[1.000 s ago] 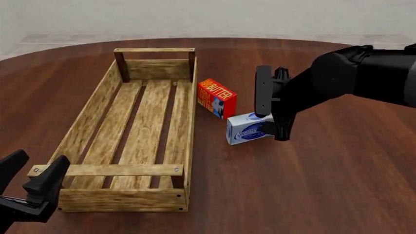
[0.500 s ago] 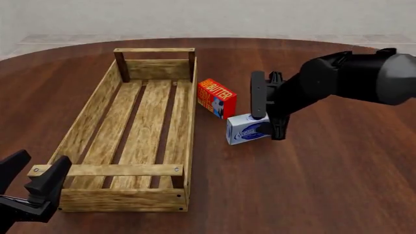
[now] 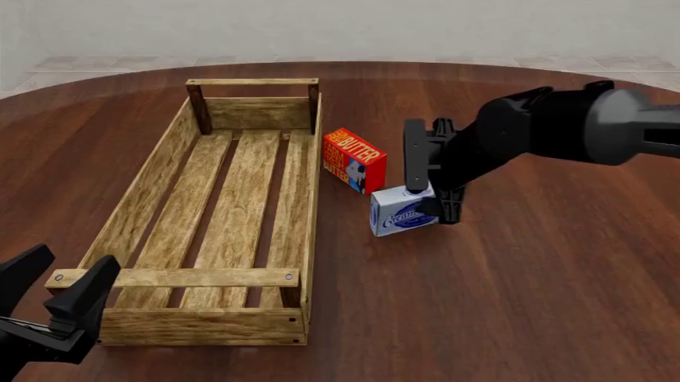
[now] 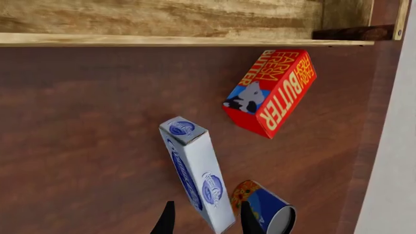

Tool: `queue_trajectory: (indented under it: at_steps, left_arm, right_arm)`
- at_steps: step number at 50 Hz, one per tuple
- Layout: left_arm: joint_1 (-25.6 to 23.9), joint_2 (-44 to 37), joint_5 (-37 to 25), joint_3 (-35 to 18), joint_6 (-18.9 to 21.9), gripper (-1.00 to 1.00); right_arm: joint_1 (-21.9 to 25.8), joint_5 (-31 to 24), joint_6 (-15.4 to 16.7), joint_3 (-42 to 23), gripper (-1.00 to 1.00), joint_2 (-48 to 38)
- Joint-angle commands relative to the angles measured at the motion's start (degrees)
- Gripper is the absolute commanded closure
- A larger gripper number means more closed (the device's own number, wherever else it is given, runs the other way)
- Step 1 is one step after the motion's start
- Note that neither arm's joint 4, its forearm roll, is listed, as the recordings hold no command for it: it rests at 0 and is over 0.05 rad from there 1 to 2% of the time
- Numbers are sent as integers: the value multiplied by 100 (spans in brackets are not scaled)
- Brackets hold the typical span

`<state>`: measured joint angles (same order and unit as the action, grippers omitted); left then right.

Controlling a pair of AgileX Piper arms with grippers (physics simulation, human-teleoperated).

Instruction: Pick up the cream cheese and put it in the tray.

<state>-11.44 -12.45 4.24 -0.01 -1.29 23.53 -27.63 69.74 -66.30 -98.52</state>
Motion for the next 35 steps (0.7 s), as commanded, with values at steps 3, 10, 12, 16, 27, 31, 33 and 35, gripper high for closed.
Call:
queue_trajectory:
  at_steps: [3, 10, 12, 16, 27, 31, 33, 35]
  left_arm:
    - [-5, -22, -7, 0, 3, -100]
    - [5, -51, 24, 0, -3, -100]
    - [0, -60, 29, 0, -4, -100]
    - [-7, -76, 33, 0, -1, -100]
    - [-4, -139, 82, -1, -6, -100]
    - [0, -127, 70, -1, -9, -100]
    - [-4, -121, 63, 0, -5, -100]
    - [-11, -138, 75, 0, -10, -100]
  right_arm:
    - [105, 163, -65, -127, -100, -267]
    - [33, 239, 29, -101, -100, -383]
    - [36, 232, 16, -135, -100, -404]
    - [28, 238, 32, -179, -100, -453]
    - [33, 257, 52, -224, -100, -579]
    - [-18, 316, 128, -174, -100, -613]
    - [-81, 345, 185, -178, -100, -667]
    - [-82, 347, 170, -222, -100, -705]
